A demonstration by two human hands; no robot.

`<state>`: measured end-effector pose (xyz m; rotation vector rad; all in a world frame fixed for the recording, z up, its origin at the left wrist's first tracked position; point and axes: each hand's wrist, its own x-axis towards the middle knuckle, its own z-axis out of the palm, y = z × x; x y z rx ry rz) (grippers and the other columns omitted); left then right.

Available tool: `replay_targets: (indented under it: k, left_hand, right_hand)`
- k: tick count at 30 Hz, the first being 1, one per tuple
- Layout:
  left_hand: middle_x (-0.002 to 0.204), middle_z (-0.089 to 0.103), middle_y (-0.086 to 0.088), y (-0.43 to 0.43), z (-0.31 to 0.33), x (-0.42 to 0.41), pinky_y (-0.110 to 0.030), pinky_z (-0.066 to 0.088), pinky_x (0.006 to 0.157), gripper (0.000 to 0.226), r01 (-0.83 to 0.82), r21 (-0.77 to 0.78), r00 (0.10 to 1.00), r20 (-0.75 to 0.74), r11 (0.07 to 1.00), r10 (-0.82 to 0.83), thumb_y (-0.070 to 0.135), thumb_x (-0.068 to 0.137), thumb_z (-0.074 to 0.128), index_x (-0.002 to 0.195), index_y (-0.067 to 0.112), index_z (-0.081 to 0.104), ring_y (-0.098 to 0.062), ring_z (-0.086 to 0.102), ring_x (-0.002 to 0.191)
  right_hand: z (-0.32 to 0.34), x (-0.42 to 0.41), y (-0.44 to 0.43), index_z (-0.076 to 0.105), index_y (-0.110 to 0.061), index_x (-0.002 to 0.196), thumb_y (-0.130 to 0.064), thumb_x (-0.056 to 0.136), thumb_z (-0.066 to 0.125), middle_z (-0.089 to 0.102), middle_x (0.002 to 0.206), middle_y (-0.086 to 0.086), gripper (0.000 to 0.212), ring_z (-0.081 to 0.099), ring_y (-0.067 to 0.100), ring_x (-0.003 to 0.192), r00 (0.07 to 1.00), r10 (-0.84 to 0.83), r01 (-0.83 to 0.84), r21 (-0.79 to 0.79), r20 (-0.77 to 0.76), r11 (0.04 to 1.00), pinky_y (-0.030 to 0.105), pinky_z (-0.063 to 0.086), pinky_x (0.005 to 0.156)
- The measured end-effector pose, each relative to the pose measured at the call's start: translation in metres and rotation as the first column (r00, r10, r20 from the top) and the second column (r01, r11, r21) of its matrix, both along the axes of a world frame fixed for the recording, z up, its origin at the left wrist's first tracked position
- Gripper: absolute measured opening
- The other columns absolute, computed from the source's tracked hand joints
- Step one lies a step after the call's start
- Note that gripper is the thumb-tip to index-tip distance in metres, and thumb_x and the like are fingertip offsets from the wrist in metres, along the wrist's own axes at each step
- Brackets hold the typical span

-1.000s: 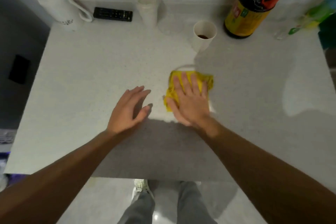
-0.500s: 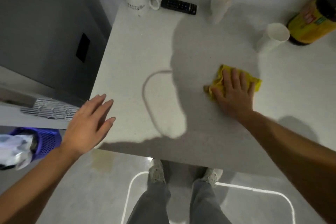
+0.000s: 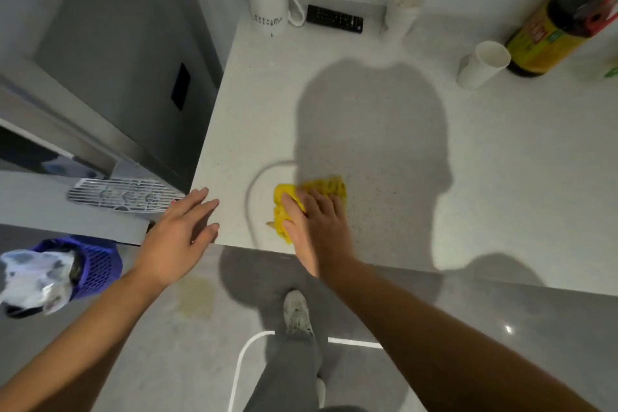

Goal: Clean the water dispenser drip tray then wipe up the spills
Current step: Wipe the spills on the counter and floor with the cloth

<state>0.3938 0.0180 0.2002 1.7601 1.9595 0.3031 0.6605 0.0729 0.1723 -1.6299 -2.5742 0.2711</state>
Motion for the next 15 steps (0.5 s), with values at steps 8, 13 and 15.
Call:
replay_targets:
  k: [8,13,15]
  left_hand:
    - [0.106,0.08,-0.006,-0.132,0.042,0.029,-0.035,0.056,0.094,0.02,-0.099,-0.236,0.993,0.032,0.967,0.11,0.02,0.096,0.072,0.115,0.015,0.076,-0.024,0.075,0.099]
    - [0.102,0.079,0.001,-0.234,0.053,0.042,-0.028,0.051,0.09,0.022,-0.064,-0.396,0.996,-0.083,0.916,0.033,0.03,0.096,0.068,0.116,0.022,0.074,-0.021,0.072,0.101]
    - [0.108,0.079,0.0,-0.27,0.053,0.037,-0.028,0.051,0.093,0.023,-0.088,-0.449,0.994,-0.091,0.889,0.053,0.032,0.097,0.067,0.116,0.023,0.073,-0.021,0.071,0.105]
  right_hand:
    - [0.008,0.093,-0.099,0.057,-0.024,0.093,-0.045,0.097,0.049,0.066,0.087,0.005,0.023,0.065,0.036,0.087,0.921,-0.351,0.299,-0.269,-0.171,0.916,0.041,0.047,0.07]
    - [-0.032,0.115,-0.211,0.056,-0.018,0.088,-0.041,0.101,0.053,0.064,0.081,0.005,0.026,0.066,0.037,0.086,0.797,-0.551,0.351,-0.554,-0.247,0.755,0.039,0.046,0.072]
    - [-0.046,0.111,-0.259,0.066,-0.011,0.099,-0.037,0.103,0.052,0.074,0.096,0.014,0.03,0.07,0.037,0.096,0.762,-0.598,0.319,-0.66,-0.249,0.68,0.044,0.054,0.087]
